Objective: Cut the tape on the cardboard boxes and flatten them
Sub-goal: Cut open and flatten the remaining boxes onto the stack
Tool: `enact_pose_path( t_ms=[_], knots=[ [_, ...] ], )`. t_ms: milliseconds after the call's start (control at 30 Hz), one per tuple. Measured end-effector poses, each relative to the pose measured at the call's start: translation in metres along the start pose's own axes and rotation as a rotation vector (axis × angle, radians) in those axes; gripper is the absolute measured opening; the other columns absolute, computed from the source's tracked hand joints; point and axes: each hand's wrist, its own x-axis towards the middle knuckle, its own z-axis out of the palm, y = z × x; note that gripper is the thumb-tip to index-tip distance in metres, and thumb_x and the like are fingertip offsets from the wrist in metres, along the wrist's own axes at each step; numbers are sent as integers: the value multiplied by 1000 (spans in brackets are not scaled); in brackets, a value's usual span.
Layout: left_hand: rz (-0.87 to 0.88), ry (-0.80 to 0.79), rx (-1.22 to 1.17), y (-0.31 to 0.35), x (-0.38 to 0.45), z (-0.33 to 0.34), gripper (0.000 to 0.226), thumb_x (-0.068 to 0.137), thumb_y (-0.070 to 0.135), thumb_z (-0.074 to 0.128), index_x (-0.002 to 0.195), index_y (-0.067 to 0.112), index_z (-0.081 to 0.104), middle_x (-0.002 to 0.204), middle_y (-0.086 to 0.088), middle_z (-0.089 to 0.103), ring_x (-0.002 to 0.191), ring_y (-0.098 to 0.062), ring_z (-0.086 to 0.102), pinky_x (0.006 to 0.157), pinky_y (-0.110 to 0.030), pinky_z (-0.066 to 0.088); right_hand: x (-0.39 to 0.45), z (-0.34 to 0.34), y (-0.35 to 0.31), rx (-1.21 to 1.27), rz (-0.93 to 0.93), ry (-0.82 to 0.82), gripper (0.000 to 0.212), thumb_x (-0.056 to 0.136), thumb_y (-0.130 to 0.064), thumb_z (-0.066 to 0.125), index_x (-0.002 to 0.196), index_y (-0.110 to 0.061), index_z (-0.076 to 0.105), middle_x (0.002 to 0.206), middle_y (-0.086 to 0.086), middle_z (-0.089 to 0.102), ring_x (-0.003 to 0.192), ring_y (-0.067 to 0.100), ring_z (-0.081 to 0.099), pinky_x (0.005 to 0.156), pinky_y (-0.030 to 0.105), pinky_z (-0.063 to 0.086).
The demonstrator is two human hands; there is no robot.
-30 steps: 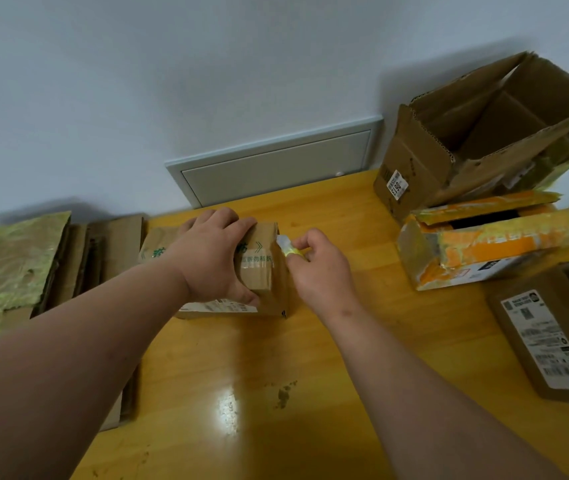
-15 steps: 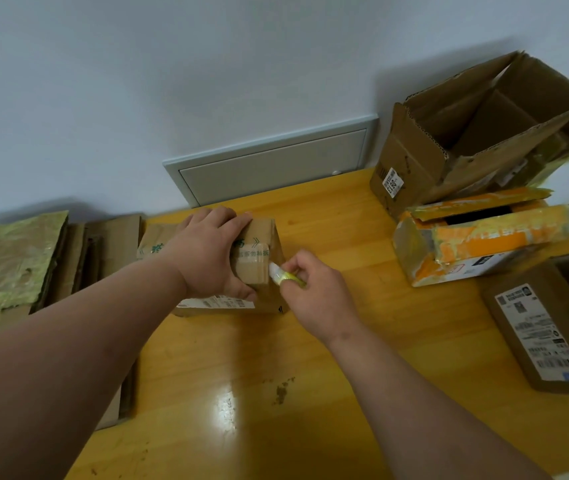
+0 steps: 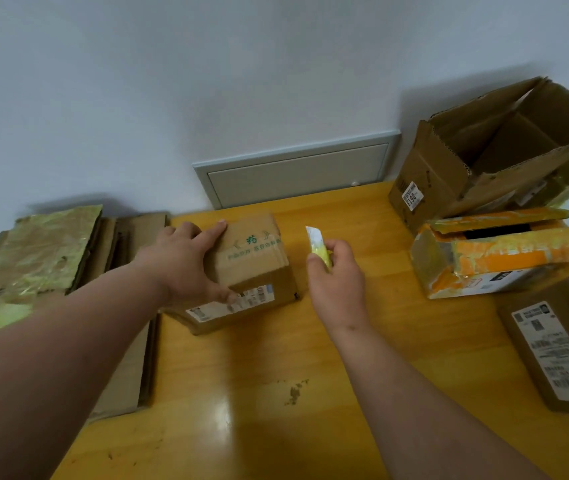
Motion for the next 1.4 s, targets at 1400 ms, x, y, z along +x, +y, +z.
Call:
enact_pose_path(
  t_ms=[1400],
  knots=[
    [-160,196,-636,-10,-37,14,86,64,44,89,136,18,51,122,-3,49,113,-24,52,98,-45,51,-8,54,-72,-811,-342,-245,28,101,-23,42,125,-23,56,112,3,60,101,28,59,77,37,44]
  ],
)
